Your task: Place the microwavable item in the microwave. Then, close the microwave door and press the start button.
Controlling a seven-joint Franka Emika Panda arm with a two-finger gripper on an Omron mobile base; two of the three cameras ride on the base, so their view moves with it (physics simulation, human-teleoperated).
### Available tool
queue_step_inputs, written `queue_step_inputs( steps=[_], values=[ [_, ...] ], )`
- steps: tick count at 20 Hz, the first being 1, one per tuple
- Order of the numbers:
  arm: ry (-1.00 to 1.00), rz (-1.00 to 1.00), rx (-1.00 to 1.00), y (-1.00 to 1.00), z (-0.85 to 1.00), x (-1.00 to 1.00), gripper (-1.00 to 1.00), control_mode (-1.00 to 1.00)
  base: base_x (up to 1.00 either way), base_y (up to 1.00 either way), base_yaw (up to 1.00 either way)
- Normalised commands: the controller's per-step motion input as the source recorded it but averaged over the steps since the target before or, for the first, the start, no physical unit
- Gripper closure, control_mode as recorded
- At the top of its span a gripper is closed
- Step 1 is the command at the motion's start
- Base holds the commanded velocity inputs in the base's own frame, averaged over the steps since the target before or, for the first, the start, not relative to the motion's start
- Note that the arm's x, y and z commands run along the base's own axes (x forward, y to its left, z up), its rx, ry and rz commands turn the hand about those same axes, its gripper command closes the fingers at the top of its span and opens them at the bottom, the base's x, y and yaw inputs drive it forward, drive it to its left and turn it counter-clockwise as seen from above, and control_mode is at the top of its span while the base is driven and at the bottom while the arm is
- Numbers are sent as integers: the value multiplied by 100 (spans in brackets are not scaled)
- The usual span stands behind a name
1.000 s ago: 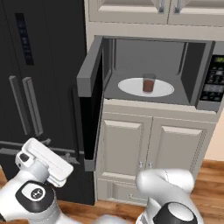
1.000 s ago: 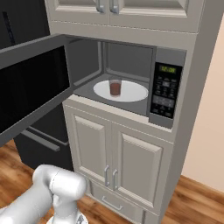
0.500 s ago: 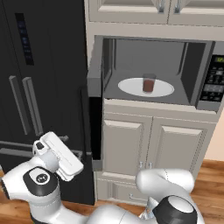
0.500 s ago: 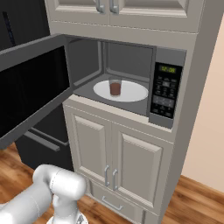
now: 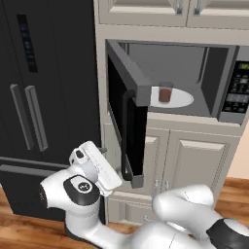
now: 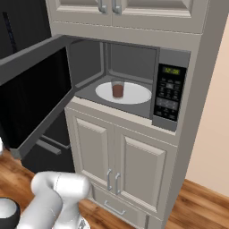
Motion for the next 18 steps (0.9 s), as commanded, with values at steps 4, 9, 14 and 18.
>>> queue_step_inputs(
  steps=[4, 9, 14, 18],
  values=[
    [0, -2, 13, -100, 2, 3, -100, -100, 0, 0, 0],
    [0, -2, 13, -100, 6, 23, -100, -100, 0, 0, 0],
    [0, -8, 11, -100, 12, 33, -100, -100, 0, 0, 0],
    [0, -4, 9, -100, 10, 48, -100, -100, 0, 0, 0]
  ],
)
